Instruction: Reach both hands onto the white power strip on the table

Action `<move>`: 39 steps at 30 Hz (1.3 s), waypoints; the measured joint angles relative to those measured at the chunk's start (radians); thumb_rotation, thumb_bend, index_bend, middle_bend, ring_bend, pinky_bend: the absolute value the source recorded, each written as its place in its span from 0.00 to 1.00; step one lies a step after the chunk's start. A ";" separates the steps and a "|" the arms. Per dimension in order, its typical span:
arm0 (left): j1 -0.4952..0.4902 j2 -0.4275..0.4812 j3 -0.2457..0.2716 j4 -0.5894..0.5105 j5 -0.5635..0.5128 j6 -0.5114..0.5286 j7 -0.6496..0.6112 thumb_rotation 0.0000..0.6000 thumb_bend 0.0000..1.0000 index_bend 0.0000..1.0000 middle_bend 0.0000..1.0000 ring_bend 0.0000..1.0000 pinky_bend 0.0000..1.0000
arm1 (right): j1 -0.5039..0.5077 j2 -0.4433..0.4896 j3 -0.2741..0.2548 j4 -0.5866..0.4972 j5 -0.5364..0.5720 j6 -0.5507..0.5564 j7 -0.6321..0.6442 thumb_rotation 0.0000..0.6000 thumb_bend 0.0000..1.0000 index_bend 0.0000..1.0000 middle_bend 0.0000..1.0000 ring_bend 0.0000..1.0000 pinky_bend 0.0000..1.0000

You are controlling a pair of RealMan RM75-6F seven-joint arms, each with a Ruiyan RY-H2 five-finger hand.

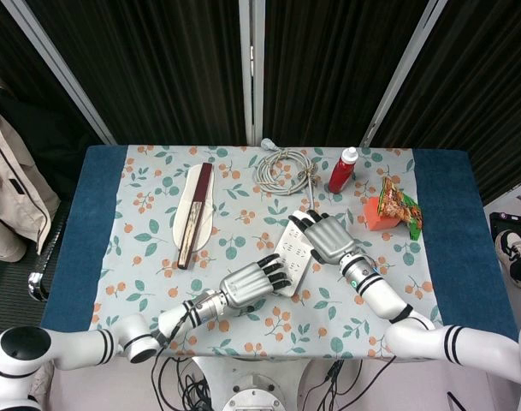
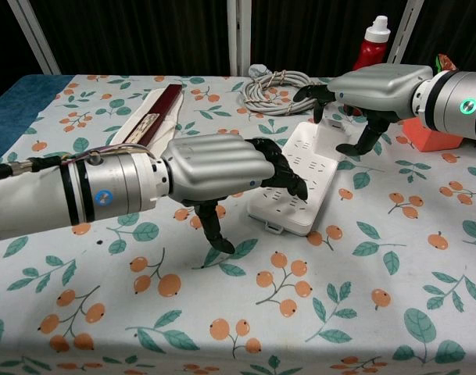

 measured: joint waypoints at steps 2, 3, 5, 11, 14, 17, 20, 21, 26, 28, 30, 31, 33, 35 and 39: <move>-0.003 -0.015 0.007 0.018 -0.014 0.005 -0.003 1.00 0.08 0.17 0.18 0.08 0.06 | 0.007 -0.015 -0.010 0.019 -0.003 0.010 -0.015 1.00 0.32 0.10 0.25 0.13 0.32; -0.004 -0.022 0.011 0.025 -0.021 0.008 -0.008 1.00 0.08 0.17 0.18 0.08 0.06 | 0.009 -0.021 -0.014 0.026 -0.004 0.015 -0.019 1.00 0.32 0.11 0.25 0.14 0.32; -0.006 -0.030 0.016 0.034 -0.027 0.014 -0.020 1.00 0.08 0.17 0.18 0.08 0.06 | 0.013 -0.035 -0.021 0.043 -0.004 0.022 -0.024 1.00 0.33 0.12 0.26 0.14 0.33; -0.015 -0.055 0.035 0.071 -0.042 0.034 -0.056 1.00 0.08 0.17 0.18 0.08 0.06 | 0.018 -0.066 -0.035 0.085 -0.009 0.043 -0.020 1.00 0.34 0.19 0.31 0.20 0.37; -0.020 -0.063 0.043 0.085 -0.048 0.041 -0.070 1.00 0.08 0.17 0.18 0.08 0.06 | 0.017 -0.079 -0.040 0.107 -0.013 0.051 -0.013 1.00 0.36 0.27 0.36 0.25 0.40; -0.025 -0.069 0.051 0.097 -0.051 0.049 -0.080 1.00 0.08 0.17 0.18 0.08 0.06 | 0.016 -0.089 -0.042 0.122 -0.025 0.056 0.007 1.00 0.38 0.34 0.40 0.30 0.44; -0.029 -0.072 0.057 0.104 -0.055 0.055 -0.086 1.00 0.08 0.17 0.18 0.08 0.06 | 0.014 -0.097 -0.046 0.139 -0.042 0.057 0.033 1.00 0.40 0.40 0.40 0.32 0.46; -0.031 -0.072 0.058 0.107 -0.057 0.057 -0.088 1.00 0.08 0.17 0.18 0.08 0.06 | 0.014 -0.099 -0.048 0.145 -0.045 0.056 0.039 1.00 0.40 0.41 0.40 0.32 0.46; -0.034 -0.071 0.064 0.109 -0.063 0.071 -0.093 1.00 0.08 0.17 0.18 0.08 0.06 | 0.014 -0.112 -0.055 0.168 -0.067 0.053 0.061 1.00 0.44 0.49 0.42 0.37 0.49; -0.035 -0.069 0.067 0.107 -0.065 0.074 -0.094 1.00 0.08 0.17 0.18 0.08 0.06 | 0.014 -0.116 -0.057 0.179 -0.073 0.052 0.069 1.00 0.47 0.55 0.45 0.40 0.52; -0.038 -0.067 0.069 0.106 -0.069 0.072 -0.094 1.00 0.08 0.17 0.18 0.08 0.06 | 0.013 -0.120 -0.059 0.190 -0.081 0.052 0.077 1.00 0.51 0.61 0.49 0.44 0.54; -0.039 -0.066 0.070 0.105 -0.071 0.071 -0.094 1.00 0.08 0.17 0.18 0.08 0.06 | 0.013 -0.123 -0.060 0.197 -0.087 0.054 0.084 1.00 0.54 0.64 0.52 0.47 0.56; -0.041 -0.064 0.071 0.103 -0.077 0.068 -0.096 1.00 0.08 0.17 0.18 0.08 0.06 | 0.011 -0.127 -0.061 0.204 -0.098 0.057 0.097 1.00 0.57 0.70 0.56 0.51 0.60; -0.044 -0.063 0.072 0.102 -0.081 0.064 -0.098 1.00 0.08 0.17 0.18 0.08 0.06 | 0.007 -0.131 -0.063 0.212 -0.115 0.062 0.119 1.00 0.60 0.75 0.60 0.54 0.63; -0.049 -0.060 0.076 0.100 -0.089 0.059 -0.102 1.00 0.08 0.17 0.18 0.08 0.06 | 0.000 -0.138 -0.067 0.234 -0.162 0.075 0.178 1.00 0.63 0.83 0.64 0.58 0.66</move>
